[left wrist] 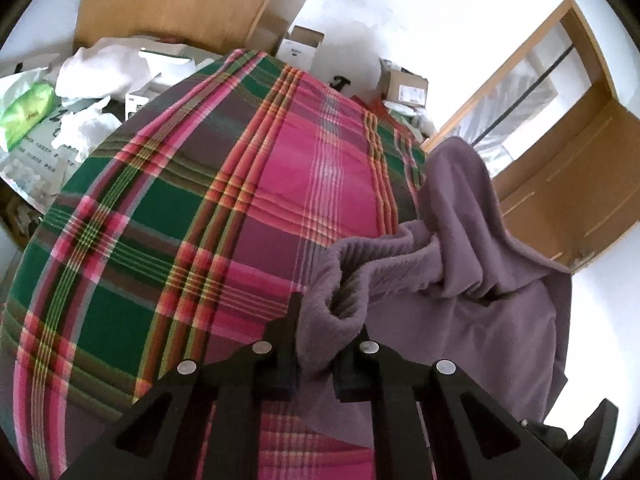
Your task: Fold clothes
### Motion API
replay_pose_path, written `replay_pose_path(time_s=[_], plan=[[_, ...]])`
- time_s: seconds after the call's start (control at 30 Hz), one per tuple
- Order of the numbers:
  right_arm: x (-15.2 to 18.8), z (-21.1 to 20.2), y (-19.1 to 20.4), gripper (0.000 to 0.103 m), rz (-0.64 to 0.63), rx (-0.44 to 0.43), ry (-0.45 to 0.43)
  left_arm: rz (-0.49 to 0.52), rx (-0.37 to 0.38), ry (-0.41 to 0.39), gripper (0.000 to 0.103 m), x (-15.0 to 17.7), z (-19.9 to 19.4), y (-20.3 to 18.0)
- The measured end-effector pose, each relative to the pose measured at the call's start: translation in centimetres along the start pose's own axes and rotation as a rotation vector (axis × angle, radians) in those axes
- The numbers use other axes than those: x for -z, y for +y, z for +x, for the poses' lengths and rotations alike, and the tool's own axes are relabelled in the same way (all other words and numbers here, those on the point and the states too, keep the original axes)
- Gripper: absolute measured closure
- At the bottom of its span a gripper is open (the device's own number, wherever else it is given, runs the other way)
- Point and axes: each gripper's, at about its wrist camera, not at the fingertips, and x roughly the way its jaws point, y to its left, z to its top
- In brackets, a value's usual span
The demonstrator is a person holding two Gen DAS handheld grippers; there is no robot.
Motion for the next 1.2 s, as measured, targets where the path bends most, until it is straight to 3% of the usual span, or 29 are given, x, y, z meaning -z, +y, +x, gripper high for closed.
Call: replay_pose_path(time_s=[0.57, 0.8, 1.2], plan=[[0.4, -6.1, 1.3, 0.099, 0.009, -0.041, -0.120, -0.107, 0.062, -0.118, 0.095, 3.1, -7.3, 1.6], [1.9, -7.8, 3.5, 0.099, -0.012, -0.085, -0.134, -0.171, 0.054, -0.155, 0.095, 6.6, -11.2, 3.9], [4.9, -9.4, 5.9, 0.099, -0.004, -0.159, -0.103, -0.227, 0.017, -0.138, 0.095, 13.1, -14.2, 7.1]])
